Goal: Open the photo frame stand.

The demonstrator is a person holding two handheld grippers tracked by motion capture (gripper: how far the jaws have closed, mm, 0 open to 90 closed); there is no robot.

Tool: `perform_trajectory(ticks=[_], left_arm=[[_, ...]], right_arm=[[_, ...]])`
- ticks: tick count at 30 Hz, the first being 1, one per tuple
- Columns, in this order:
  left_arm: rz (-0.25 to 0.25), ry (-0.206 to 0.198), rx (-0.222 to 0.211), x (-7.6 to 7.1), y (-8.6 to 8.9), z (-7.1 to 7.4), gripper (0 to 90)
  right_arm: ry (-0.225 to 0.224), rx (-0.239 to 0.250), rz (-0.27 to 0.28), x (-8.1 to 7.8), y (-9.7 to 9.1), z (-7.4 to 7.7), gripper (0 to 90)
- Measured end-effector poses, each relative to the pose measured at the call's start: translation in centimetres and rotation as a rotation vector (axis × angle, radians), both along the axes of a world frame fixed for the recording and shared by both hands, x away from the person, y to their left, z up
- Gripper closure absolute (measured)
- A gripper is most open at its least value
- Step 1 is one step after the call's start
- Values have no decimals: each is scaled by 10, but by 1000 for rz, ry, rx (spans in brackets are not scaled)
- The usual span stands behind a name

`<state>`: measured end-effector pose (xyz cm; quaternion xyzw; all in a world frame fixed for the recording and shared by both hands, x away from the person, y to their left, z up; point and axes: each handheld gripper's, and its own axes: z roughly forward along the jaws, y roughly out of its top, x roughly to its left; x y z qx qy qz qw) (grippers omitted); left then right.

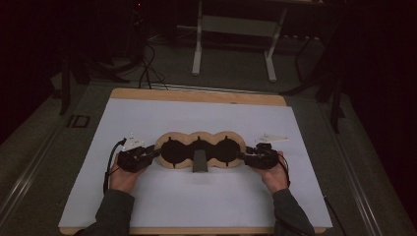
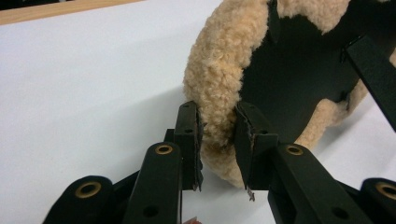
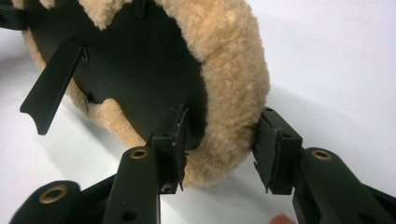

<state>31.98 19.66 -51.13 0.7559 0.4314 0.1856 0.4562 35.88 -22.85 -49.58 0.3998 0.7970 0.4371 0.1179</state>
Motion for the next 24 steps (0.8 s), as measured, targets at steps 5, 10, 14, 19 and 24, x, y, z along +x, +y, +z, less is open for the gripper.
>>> perform_trajectory(ticks=[5, 10, 14, 19, 24], left_arm=[[-2, 10, -24, 0, 2, -1, 729], [-18, 4, -32, -3, 2, 1, 734], [-23, 0, -28, -5, 1, 2, 738], [-28, 0, -33, -9, 1, 3, 741], [-39, 0, -35, -15, 2, 4, 744]], right_arm=[[-8, 7, -25, 3, 3, -3, 551], [-12, 3, -19, 0, 1, -9, 542], [-9, -11, -15, -2, 0, -12, 535], [-9, -22, -10, -7, 0, -10, 533], [-1, 7, -9, -11, -3, -11, 528]])
